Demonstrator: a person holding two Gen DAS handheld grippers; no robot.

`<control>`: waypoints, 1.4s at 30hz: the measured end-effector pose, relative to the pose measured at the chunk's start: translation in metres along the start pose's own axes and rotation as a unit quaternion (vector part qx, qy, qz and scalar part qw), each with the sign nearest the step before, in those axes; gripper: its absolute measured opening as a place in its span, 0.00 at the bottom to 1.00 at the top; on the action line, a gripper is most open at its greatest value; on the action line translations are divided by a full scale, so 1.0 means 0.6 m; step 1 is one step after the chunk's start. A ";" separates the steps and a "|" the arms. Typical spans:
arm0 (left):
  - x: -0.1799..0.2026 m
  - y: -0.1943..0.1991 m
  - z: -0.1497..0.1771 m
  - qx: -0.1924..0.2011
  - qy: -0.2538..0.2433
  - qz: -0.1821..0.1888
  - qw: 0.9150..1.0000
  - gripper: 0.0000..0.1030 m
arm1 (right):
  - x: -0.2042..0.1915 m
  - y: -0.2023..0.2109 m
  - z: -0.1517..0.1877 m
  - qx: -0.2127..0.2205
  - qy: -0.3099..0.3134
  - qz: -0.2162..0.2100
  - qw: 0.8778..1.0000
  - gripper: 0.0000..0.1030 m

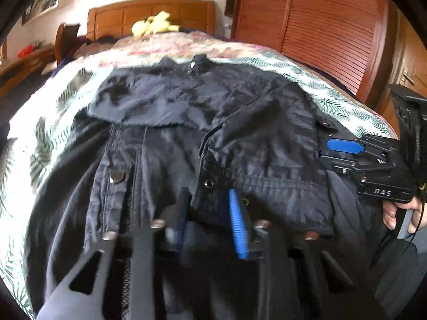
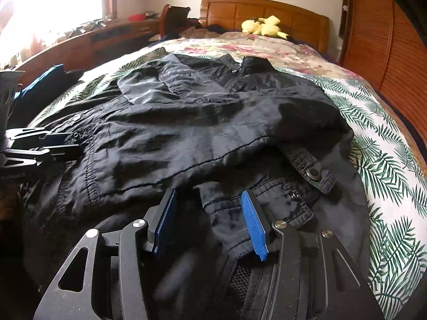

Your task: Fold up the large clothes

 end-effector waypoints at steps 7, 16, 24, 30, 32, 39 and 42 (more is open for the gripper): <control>0.014 0.076 -0.059 0.074 -0.028 -0.020 0.997 0.07 | 0.011 0.015 -0.001 0.014 -0.004 0.005 1.000 0.50; -0.056 0.081 -0.120 0.071 -0.001 -0.078 0.994 0.07 | 0.056 0.036 0.018 0.021 -0.027 0.023 0.999 0.50; -0.064 0.090 -0.096 0.043 0.004 -0.103 0.994 0.14 | 0.075 0.039 0.030 0.016 -0.041 0.021 0.999 0.50; -0.077 0.132 -0.027 0.020 0.023 -0.089 0.996 0.21 | 0.067 0.042 0.024 0.019 -0.033 0.017 0.999 0.50; -0.086 0.141 -0.004 0.008 0.024 -0.094 0.995 0.22 | 0.060 0.043 0.022 0.020 -0.029 0.013 0.999 0.50; -0.140 0.155 0.068 -0.034 0.045 -0.112 0.992 0.26 | 0.031 0.035 0.016 0.018 -0.005 0.002 1.000 0.50; -0.162 0.151 0.088 -0.048 0.055 -0.120 0.990 0.27 | 0.022 0.028 0.017 0.014 0.009 0.006 1.000 0.50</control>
Point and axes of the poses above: each gripper's, at about its wrist camera, not at the fingertips, and y roughly against the way its jaws point, x to its right, z to its underside, the point moved 6 cm from there along -y, roughly the way its jaws point, and after that the axes turned 4 degrees about -z, right-handed, at the moved point
